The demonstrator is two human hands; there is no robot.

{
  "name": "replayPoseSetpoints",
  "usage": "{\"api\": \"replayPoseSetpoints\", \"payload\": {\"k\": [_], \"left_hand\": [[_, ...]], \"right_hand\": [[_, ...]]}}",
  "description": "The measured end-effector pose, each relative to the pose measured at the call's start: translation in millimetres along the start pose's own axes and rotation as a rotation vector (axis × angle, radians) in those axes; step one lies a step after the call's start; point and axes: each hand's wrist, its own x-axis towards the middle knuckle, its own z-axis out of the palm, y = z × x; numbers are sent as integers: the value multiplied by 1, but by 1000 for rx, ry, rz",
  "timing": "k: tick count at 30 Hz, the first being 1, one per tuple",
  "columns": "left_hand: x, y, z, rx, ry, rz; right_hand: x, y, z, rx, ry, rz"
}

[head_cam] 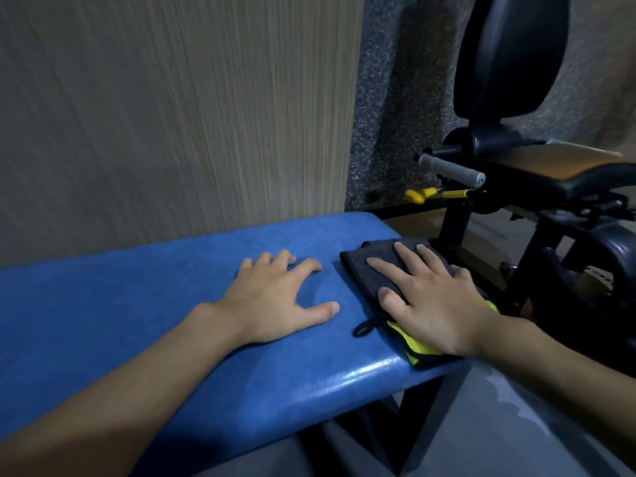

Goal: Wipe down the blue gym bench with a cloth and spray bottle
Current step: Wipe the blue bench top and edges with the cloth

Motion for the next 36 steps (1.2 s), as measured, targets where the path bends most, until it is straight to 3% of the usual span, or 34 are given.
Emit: {"api": "replayPoseSetpoints", "payload": {"k": [10,25,31,36], "left_hand": [[7,-1,0,63,-9,34],[5,-2,7,50,41,43],[2,-1,1,39,11,31],[4,-1,-1,48,-9,34]], "right_hand": [[8,-9,-3,-31,21,47],[181,-31,-7,41,-8,143],[157,-23,-3,42,-34,101],[87,-13,-2,17,-23,29]]}}
